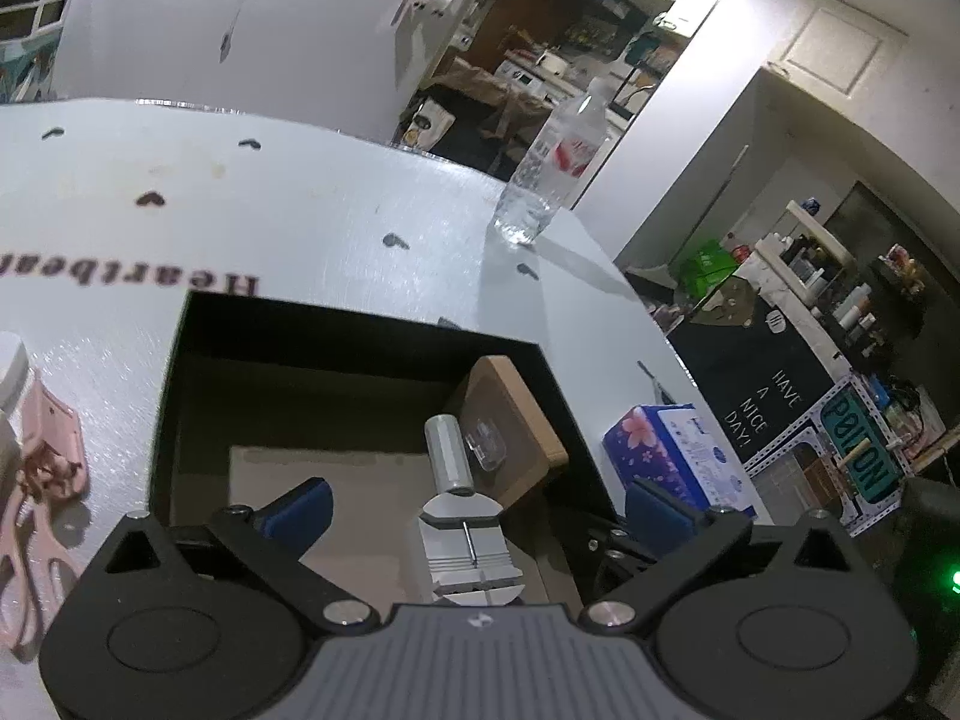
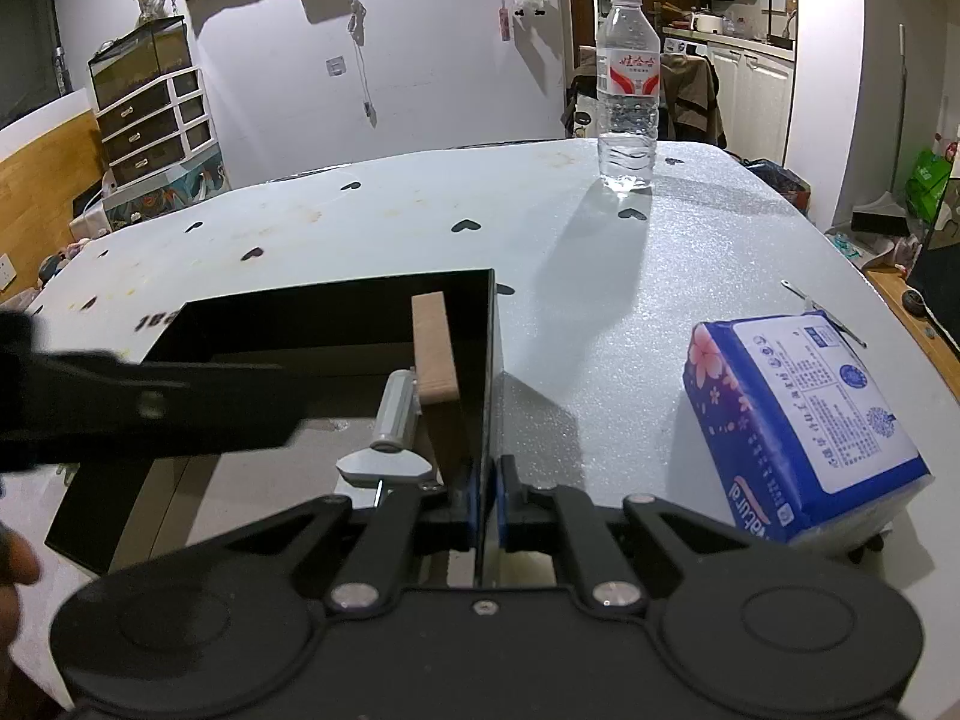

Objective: Organize rigid objects
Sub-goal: 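Lower the white item into the box and open the left tool, then move the left tool to the pink scissors and grasp their blades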

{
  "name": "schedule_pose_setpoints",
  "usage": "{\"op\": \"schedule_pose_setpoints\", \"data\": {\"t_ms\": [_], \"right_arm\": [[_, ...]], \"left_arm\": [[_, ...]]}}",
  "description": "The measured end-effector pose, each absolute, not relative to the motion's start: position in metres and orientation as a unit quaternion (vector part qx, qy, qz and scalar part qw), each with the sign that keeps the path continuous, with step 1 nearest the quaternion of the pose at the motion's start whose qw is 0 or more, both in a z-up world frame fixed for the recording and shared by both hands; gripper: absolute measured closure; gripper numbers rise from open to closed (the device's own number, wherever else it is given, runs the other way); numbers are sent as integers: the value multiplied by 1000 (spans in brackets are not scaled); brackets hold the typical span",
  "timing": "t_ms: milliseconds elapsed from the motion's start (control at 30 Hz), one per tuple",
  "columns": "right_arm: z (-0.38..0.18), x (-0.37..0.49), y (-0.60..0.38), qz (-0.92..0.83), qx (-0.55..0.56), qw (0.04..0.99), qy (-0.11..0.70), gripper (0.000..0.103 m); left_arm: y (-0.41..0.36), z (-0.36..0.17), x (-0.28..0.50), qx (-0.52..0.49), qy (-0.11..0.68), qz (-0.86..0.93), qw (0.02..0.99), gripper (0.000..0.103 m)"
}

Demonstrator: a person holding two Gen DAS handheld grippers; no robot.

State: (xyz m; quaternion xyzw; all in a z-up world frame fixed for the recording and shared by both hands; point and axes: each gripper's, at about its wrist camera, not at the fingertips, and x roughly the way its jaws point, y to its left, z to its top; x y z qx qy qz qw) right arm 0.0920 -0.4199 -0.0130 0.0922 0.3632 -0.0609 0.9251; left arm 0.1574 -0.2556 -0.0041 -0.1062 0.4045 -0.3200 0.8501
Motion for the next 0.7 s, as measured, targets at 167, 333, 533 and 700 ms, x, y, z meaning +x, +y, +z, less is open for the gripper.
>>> {"op": "schedule_pose_setpoints", "data": {"t_ms": [167,333,533,700], "right_arm": [[-13,92,-420,-61,92,925,364,96],[-14,92,-420,-62,90,925,364,97],[-14,92,-420,-64,89,925,365,97],[-14,93,-419,-64,88,925,365,97]], "left_arm": [[-241,8,146,-101,383,-325,859,0],[-223,19,133,-82,355,-327,872,0],[-193,31,119,-54,320,-317,891,0],[-162,35,111,-31,286,-290,913,0]]}}
